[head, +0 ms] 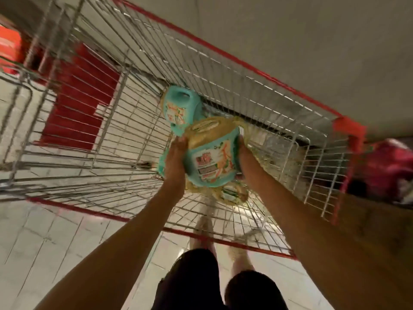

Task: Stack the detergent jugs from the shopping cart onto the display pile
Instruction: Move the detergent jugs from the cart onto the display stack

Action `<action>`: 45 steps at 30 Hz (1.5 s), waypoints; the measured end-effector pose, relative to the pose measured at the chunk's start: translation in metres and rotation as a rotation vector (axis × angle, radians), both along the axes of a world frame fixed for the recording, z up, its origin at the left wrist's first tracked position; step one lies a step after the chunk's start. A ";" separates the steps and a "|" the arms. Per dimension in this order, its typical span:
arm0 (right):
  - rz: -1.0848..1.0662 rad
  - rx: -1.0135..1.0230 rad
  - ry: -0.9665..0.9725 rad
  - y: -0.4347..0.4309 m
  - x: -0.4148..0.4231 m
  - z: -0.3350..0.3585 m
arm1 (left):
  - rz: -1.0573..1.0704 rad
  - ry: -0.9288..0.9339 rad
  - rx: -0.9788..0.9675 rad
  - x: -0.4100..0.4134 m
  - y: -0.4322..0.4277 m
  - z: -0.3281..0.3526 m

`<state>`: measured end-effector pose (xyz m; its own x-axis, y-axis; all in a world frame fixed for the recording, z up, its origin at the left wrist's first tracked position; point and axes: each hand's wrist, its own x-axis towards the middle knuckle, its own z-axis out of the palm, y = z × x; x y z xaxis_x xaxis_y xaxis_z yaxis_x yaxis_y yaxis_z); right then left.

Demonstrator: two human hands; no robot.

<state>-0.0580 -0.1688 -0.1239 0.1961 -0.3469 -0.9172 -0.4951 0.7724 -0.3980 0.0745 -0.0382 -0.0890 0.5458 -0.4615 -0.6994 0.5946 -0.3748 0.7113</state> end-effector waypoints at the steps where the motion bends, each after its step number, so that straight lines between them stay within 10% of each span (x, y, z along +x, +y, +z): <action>1: -0.075 0.029 -0.030 0.005 -0.016 0.018 | -0.049 -0.024 -0.043 -0.013 0.001 0.014; 23: -0.634 -0.141 -0.419 0.101 -0.397 0.208 | -0.577 -0.157 -0.165 -0.314 -0.021 0.211; 45: -1.265 -0.785 -0.220 0.221 -0.617 0.316 | -1.056 -0.139 -0.948 -0.596 0.007 0.275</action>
